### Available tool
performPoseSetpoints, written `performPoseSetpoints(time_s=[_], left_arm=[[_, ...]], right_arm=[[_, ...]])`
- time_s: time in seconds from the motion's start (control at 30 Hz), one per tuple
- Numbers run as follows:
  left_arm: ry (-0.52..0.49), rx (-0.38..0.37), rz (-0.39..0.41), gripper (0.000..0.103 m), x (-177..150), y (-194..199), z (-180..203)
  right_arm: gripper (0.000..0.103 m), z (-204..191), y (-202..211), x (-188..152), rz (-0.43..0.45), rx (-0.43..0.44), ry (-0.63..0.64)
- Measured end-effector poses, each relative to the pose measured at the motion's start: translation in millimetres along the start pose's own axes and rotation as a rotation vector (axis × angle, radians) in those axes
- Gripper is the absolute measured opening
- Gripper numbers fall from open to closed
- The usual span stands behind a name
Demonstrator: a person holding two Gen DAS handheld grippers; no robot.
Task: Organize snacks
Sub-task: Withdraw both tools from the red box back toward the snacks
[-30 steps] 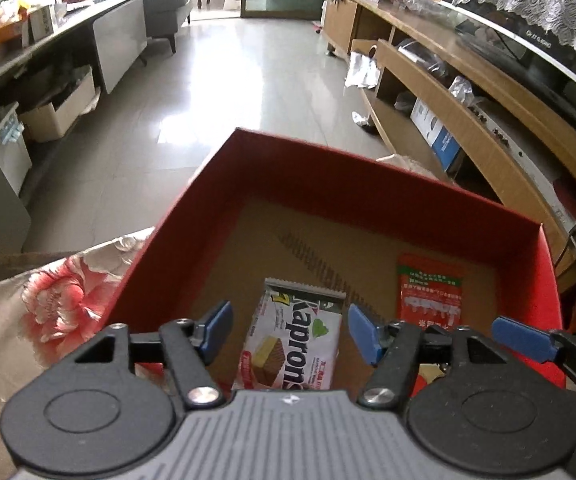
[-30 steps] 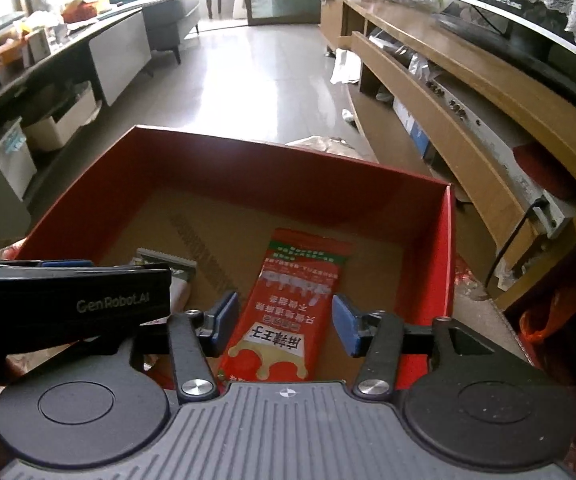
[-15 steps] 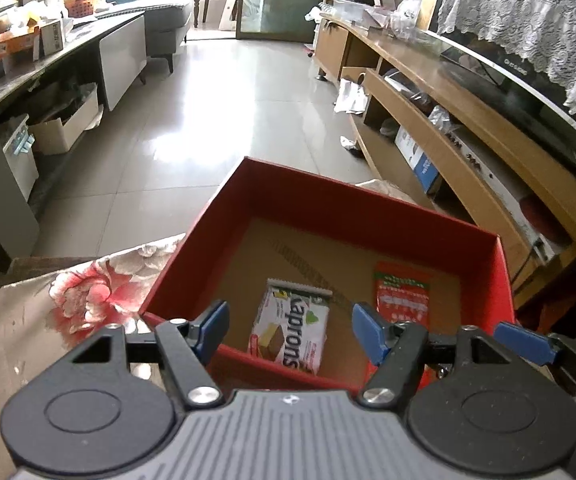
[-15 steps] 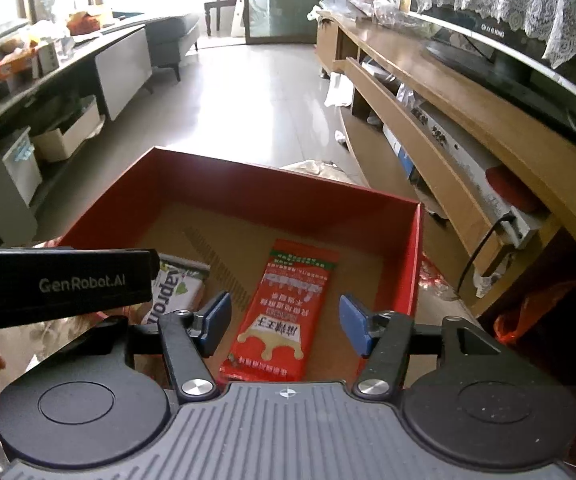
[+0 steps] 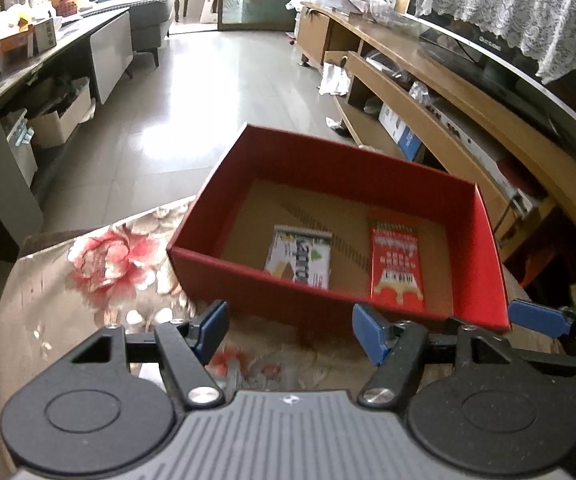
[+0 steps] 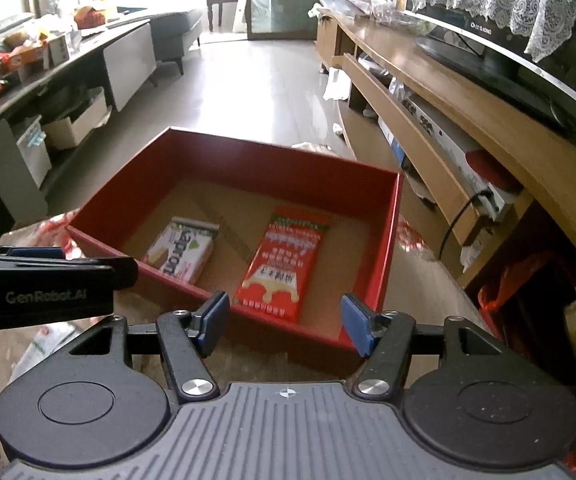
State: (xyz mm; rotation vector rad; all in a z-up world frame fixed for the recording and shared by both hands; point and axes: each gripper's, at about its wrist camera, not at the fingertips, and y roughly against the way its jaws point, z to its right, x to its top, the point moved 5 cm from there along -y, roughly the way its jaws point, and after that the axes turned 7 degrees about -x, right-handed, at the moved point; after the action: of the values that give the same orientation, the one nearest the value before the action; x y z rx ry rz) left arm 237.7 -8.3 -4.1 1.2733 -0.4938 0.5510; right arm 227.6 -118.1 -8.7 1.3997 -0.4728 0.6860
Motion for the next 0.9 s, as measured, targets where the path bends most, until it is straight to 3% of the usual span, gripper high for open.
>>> performPoseSetpoints(time_s=[0.6,0.7,0.9], left_arm=[[0.039,-0.061,-0.115,0.071,-61,20,-15],[-0.005,-0.075,-0.128,0.072,-70,20,-6],[-0.131,-0.182,-0.180,0.079,-74,13,18]], right_arm=[[0.071,-3,26,-56,-0.091,0.004,0.028],[0.072,-1,31,-67,-0.104,0.006,0.022],[0.077,8,44,-87,-0.117,0.021,-0.001]])
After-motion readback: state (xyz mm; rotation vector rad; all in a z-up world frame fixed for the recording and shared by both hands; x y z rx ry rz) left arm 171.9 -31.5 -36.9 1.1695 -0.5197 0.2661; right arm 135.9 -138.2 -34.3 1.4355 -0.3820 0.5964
